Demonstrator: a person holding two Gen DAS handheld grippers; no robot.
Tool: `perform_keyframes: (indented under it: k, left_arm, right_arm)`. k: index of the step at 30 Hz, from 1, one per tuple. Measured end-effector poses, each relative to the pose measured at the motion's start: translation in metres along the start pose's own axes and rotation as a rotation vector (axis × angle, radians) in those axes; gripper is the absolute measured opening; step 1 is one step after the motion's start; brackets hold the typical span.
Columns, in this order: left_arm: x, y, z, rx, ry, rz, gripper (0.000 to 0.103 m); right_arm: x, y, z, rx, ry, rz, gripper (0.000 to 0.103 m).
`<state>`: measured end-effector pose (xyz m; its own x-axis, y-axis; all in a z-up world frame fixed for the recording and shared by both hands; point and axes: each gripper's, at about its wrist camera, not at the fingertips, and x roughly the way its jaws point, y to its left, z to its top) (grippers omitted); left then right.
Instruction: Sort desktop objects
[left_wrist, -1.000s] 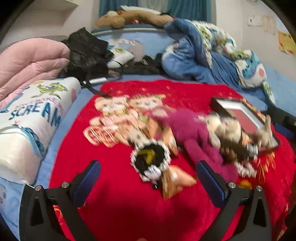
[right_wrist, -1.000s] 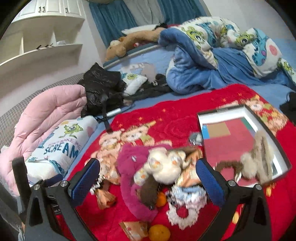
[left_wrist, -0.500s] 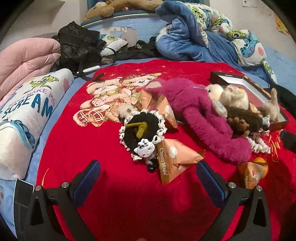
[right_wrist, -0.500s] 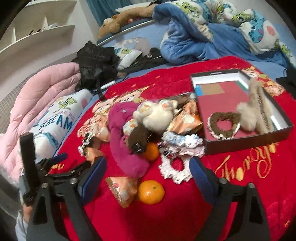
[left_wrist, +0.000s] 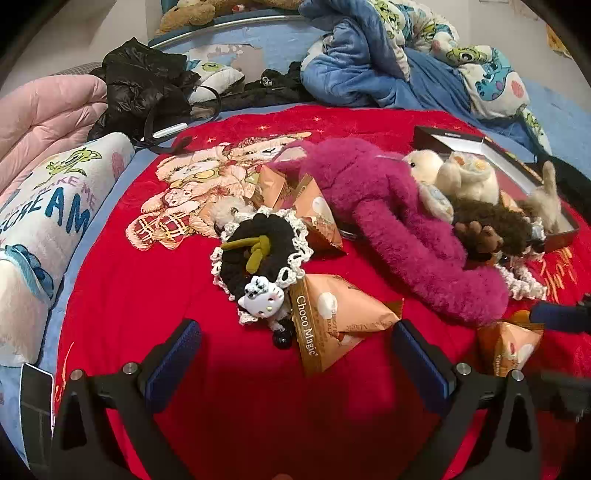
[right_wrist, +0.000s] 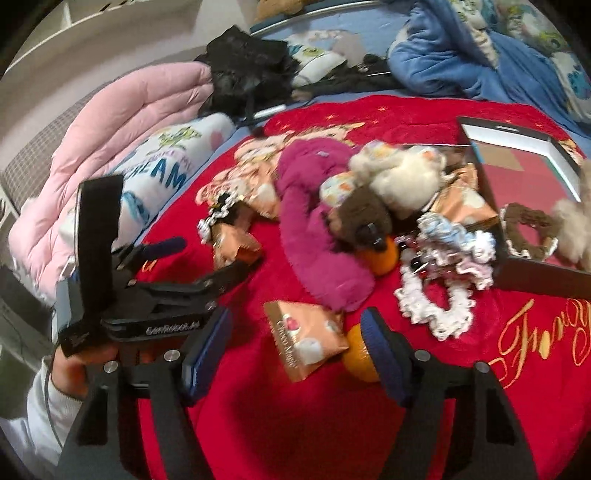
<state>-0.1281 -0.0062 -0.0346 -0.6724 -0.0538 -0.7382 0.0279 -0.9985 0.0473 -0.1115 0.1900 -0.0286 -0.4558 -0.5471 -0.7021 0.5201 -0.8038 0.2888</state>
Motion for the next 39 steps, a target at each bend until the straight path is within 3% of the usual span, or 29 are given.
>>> perform_keyframes:
  k: [2, 9, 13, 14, 17, 19, 23, 26, 27, 39]
  left_arm:
    - [0.004, -0.002, 0.003, 0.007, 0.015, -0.001, 0.103]
    - [0.011, -0.006, 0.009, 0.011, 0.03, -0.001, 0.103]
    - [0.021, -0.003, 0.006, -0.009, 0.07, -0.007, 0.103]
    - [0.022, 0.0, 0.006, -0.026, 0.073, -0.022, 0.102]
    - [0.021, 0.009, 0.006, -0.073, 0.068, -0.042, 0.094]
    - [0.022, 0.011, 0.006, -0.088, 0.07, -0.052, 0.086]
    - [0.019, 0.007, 0.004, -0.067, 0.067, -0.056, 0.053]
    - [0.017, 0.004, 0.002, -0.049, 0.063, -0.057, 0.044]
    - [0.017, 0.004, 0.002, -0.048, 0.063, -0.062, 0.033]
    - [0.009, 0.003, 0.001, -0.042, 0.045, -0.058, 0.029]
  right_arm:
    - [0.004, 0.003, -0.002, -0.016, 0.019, 0.019, 0.069]
    - [0.025, -0.001, -0.007, -0.022, 0.093, -0.01, 0.039]
    - [0.031, 0.005, -0.007, -0.049, 0.097, -0.016, 0.038]
    - [0.033, 0.006, -0.007, -0.052, 0.098, -0.025, 0.03]
    - [0.036, 0.006, -0.006, -0.034, 0.094, -0.039, 0.024]
    - [0.036, 0.005, -0.006, -0.033, 0.092, -0.044, 0.023]
    - [0.035, 0.006, -0.005, -0.036, 0.087, -0.056, 0.023]
    - [0.034, 0.007, -0.004, -0.041, 0.087, -0.063, 0.023]
    - [0.035, 0.007, -0.004, -0.04, 0.087, -0.064, 0.023]
    - [0.033, 0.011, -0.003, -0.056, 0.08, -0.079, 0.023]
